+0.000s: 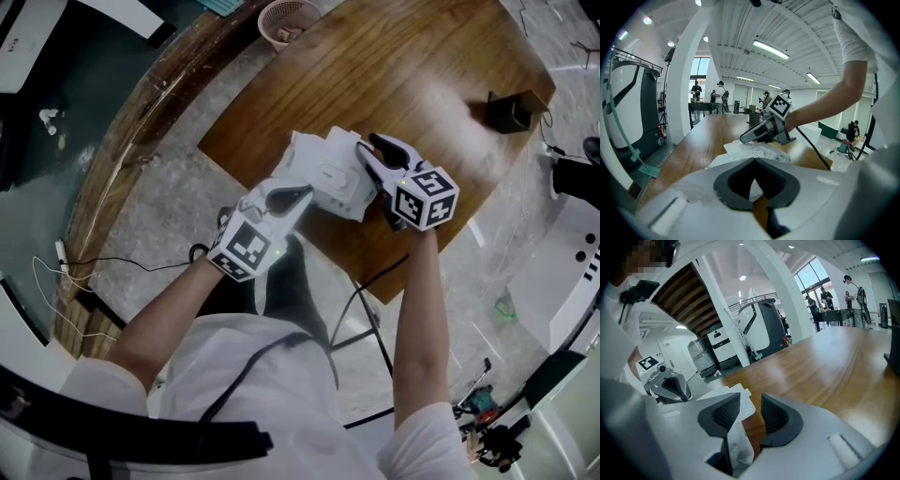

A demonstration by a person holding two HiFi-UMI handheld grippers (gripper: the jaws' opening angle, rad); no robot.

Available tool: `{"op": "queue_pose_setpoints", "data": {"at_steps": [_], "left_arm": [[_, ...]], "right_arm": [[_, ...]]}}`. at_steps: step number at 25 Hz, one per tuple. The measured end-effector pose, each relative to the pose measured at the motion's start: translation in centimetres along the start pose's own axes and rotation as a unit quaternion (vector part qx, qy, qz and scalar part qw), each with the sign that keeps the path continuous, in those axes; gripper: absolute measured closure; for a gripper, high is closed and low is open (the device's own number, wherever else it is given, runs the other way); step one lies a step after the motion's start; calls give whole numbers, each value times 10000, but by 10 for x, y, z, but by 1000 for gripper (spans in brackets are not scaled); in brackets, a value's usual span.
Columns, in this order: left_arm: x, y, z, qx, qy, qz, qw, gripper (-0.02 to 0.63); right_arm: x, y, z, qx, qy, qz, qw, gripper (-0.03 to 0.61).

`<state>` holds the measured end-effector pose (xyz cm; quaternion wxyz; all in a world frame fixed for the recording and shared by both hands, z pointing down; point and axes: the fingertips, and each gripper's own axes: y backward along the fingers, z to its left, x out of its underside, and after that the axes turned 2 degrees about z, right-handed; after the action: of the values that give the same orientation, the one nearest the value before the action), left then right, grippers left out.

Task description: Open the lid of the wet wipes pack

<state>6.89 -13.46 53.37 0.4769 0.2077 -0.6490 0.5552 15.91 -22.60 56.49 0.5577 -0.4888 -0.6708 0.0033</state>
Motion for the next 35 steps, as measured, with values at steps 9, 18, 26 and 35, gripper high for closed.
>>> {"op": "queue_pose_setpoints", "data": {"at_steps": [9,18,26,35], "left_arm": [[-12,14,-3,30,-113,-40,9999,611],[-47,36,-9,52,-302,-302,9991,611],[-99,63,-26,173,-665,-759,9947,612],[-136,91,-52,330,-869,-1112,9894,611]], "right_arm": [[-5,15,-2,466,177,-113,9987,430],[-23,63,47,884,342,-778,9924,551],[-36,120,120,1347,146,-1716,9758,569],[-41,178,183,1939,261,-2252,9545,569]]}}
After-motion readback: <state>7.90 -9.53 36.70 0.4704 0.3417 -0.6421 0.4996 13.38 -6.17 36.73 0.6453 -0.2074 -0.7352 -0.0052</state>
